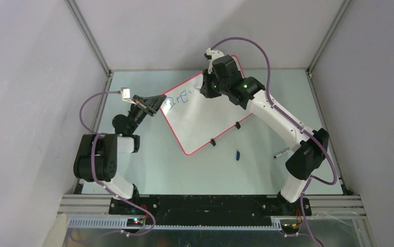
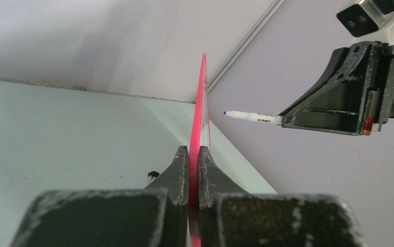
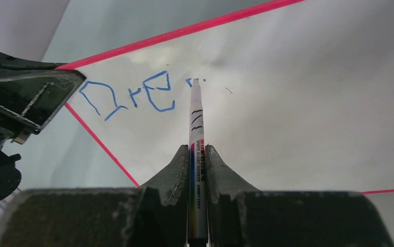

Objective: Write a sentence on the whiteboard

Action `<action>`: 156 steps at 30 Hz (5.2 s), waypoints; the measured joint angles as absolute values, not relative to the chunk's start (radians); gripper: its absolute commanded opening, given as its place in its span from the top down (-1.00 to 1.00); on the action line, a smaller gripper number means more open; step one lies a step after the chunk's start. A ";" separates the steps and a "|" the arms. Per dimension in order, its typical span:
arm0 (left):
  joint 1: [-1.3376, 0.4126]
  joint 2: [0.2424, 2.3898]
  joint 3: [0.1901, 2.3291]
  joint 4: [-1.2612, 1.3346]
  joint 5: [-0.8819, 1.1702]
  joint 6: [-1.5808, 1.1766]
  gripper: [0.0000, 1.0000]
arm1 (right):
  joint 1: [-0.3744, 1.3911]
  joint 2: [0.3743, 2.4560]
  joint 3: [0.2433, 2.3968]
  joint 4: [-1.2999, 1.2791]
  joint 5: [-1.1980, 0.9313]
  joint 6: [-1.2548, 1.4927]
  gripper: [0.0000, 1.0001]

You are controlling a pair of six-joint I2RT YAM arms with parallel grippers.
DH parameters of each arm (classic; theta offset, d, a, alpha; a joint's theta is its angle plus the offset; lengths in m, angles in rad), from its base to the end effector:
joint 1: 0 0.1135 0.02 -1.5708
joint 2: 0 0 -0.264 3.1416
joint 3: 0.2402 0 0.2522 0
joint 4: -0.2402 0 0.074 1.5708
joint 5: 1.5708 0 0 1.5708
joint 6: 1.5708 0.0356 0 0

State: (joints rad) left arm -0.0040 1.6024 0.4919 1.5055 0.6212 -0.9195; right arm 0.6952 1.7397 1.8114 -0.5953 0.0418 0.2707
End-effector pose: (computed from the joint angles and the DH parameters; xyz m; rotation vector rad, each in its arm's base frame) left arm 0.2858 -0.0219 0.2242 -0.0120 1.3402 -1.1541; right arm 0.3076 0.2546 0.3964 -0.4255 2.0972 0.5341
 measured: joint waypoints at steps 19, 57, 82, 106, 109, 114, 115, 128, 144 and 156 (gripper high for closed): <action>0.007 1.663 0.633 1.503 0.844 -1.074 1.00 | 0.648 1.573 1.636 -0.566 0.033 0.269 1.00; -0.084 1.798 0.712 1.495 1.087 -1.246 -0.42 | 0.745 1.382 1.549 -0.665 0.130 0.286 1.00; 0.183 1.476 0.419 1.477 0.763 -1.100 -0.99 | 0.721 1.270 1.519 -0.668 0.114 0.268 1.00; 0.168 1.058 0.564 0.424 0.228 -0.653 -0.99 | 0.683 1.179 1.402 -0.620 0.084 0.279 1.00; 0.128 1.046 0.486 0.515 0.286 -0.648 -0.99 | 0.683 1.179 1.402 -0.606 0.076 0.281 1.00; 0.099 1.037 0.395 0.642 0.357 -0.658 -0.99 | 0.686 1.182 1.401 -0.582 0.061 0.288 1.00; 0.094 1.051 0.394 0.674 0.376 -0.662 -0.99 | 0.688 1.184 1.401 -0.579 0.059 0.288 1.00; 0.025 1.105 0.357 0.804 0.407 -0.678 -0.99 | 0.732 1.200 1.378 -0.573 0.075 0.287 1.00; -0.045 1.127 0.352 0.879 0.474 -0.645 -0.91 | 0.726 1.191 1.376 -0.549 0.068 0.242 1.00; -0.059 1.338 0.322 1.213 0.584 -0.708 -0.89 | 0.721 1.200 1.376 -0.539 0.058 0.222 1.00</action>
